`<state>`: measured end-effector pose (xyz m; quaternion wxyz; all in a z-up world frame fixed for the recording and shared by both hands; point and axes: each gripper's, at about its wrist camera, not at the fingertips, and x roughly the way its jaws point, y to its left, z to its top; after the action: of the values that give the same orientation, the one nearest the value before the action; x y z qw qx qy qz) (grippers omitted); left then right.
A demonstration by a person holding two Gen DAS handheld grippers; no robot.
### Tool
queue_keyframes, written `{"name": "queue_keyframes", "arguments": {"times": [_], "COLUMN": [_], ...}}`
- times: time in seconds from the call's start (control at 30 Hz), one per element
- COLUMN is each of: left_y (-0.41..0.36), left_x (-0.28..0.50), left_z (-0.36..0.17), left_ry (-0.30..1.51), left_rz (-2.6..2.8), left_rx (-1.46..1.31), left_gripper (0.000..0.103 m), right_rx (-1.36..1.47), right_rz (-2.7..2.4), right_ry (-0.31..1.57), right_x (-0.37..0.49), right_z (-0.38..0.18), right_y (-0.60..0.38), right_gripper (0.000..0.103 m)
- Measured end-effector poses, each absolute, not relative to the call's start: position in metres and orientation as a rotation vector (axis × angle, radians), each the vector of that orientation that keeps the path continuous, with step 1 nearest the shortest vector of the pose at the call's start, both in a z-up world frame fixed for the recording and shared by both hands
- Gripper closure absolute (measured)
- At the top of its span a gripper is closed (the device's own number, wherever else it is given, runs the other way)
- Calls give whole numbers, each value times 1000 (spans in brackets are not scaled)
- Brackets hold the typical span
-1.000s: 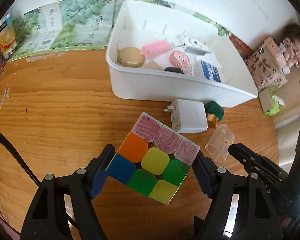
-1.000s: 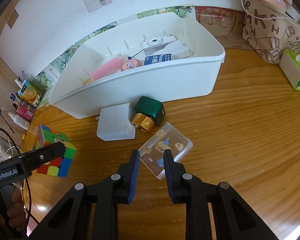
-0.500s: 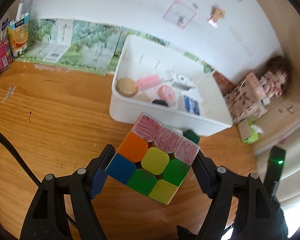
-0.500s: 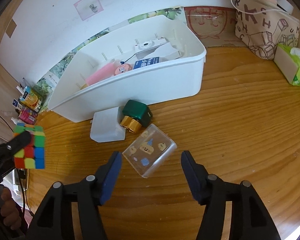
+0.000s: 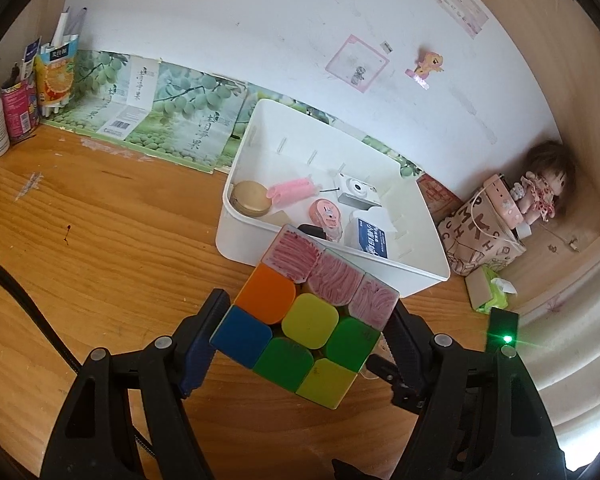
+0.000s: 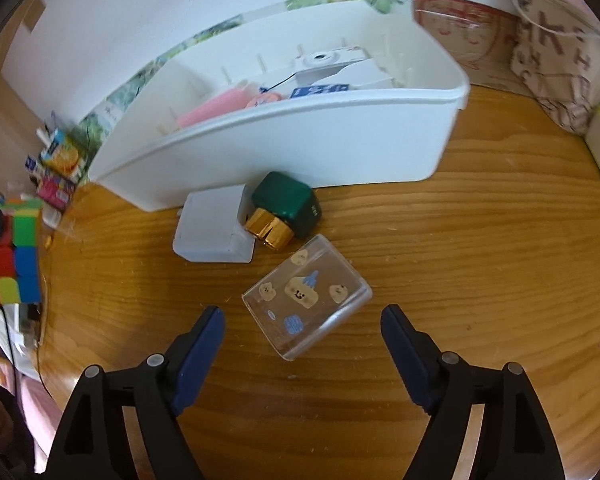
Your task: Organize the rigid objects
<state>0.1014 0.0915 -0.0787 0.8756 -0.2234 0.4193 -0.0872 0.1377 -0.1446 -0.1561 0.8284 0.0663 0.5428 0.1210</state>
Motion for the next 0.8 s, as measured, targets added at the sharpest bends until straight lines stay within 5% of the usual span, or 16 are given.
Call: {"name": "queue_keyframes", "arguments": {"times": [0.6, 0.8], "left_y": [104, 103], "left_x": [101, 103], "left_z": [-82, -81], "left_ry": [868, 868], "left_rz": [-103, -122], "left_rx": [-500, -493], "left_gripper": [25, 25], "right_rx": [-22, -10], "right_rz": [280, 267], "right_ry": [1140, 1125], "right_x": [159, 157], "right_z": [-171, -168], "right_y": [-127, -132], "right_gripper": [22, 30]}}
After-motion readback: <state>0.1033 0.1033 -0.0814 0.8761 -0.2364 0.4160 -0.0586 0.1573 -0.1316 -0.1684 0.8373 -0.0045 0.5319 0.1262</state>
